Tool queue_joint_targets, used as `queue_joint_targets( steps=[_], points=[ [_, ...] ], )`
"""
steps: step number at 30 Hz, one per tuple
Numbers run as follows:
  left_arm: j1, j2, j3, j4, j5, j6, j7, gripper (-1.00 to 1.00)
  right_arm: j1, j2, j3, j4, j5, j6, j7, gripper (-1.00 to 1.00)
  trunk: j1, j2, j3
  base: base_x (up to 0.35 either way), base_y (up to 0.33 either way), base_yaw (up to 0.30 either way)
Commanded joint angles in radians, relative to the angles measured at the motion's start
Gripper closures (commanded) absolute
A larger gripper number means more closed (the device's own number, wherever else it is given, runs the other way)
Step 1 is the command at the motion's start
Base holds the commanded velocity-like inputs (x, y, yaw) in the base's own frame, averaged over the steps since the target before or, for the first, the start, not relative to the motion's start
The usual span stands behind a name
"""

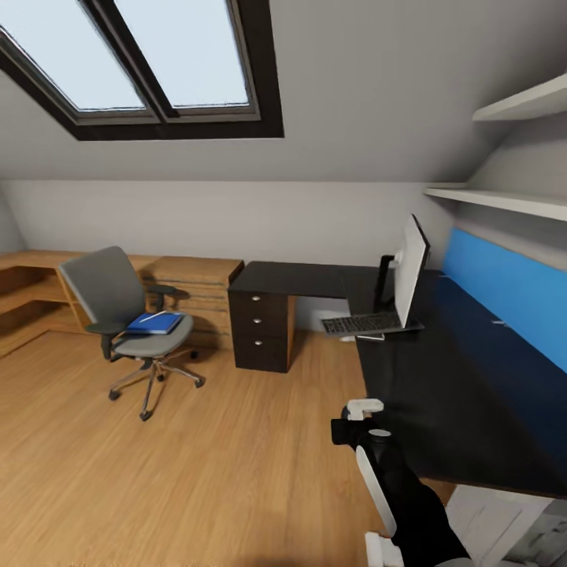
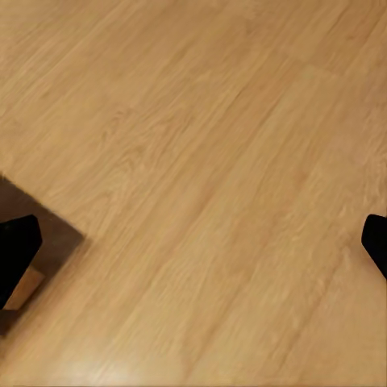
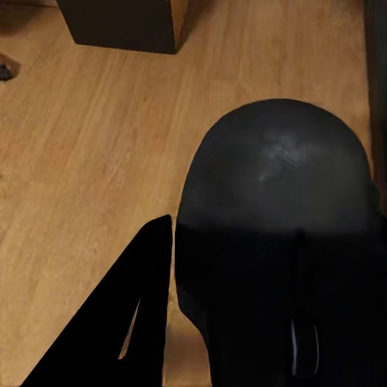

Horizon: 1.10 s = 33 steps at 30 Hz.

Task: In the bedroom, organize the workspace by keeping the computer under the desk, ensuring the monitor is on the desk, placing the keyboard on the desk next to the monitor, placing the mouse on the desk next to the keyboard, moving the folder from the swivel chair onto the desk next to the mouse, stacking the notebook on top of the folder with the pen on top of the notebook, and positioning the swivel chair next to the desk.

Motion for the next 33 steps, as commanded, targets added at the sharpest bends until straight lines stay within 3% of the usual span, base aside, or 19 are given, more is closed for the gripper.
queue_joint_targets(
  steps=[1, 7, 12, 24, 28, 33],
  points=[
    [-0.001, -0.001, 0.006, 0.001, -0.004, -0.002, -0.001, -1.00, -0.001, 0.000, 0.001, -0.001, -0.010, 0.004, -0.007, 1.00, 0.000, -0.001, -0.002, 0.074, 0.330, 0.269],
    [-0.001, -0.001, 0.006, 0.001, -0.004, -0.001, -0.001, -1.00, -0.001, 0.000, 0.004, -0.001, -0.010, 0.004, -0.007, 1.00, 0.000, -0.001, -0.006, 0.075, 0.330, 0.267],
    [-0.001, -0.003, 0.005, 0.001, -0.004, 0.000, -0.001, -1.00, -0.001, -0.002, 0.050, -0.001, -0.010, 0.004, -0.007, 1.00, 0.000, -0.001, -0.010, 0.068, 0.293, 0.189],
    [-0.001, -0.007, -0.016, 0.001, -0.005, 0.001, 0.000, -1.00, -0.001, -0.005, 0.061, 0.024, -0.012, -0.031, -0.004, 1.00, 0.000, -0.001, -0.012, 0.009, 0.035, 0.019],
    [-0.001, -0.008, -0.018, 0.002, -0.006, 0.001, 0.000, -1.00, -0.001, -0.003, 0.066, 0.080, -0.010, -0.090, 0.000, 1.00, -0.015, 0.027, 0.001, 0.000, 0.000, 0.000],
    [-0.001, -0.008, -0.018, 0.001, -0.006, 0.001, 0.000, -1.00, 0.000, -0.003, 0.067, 0.091, -0.010, -0.098, 0.002, 1.00, -0.034, 0.062, 0.017, 0.000, 0.000, 0.000]
  ],
)
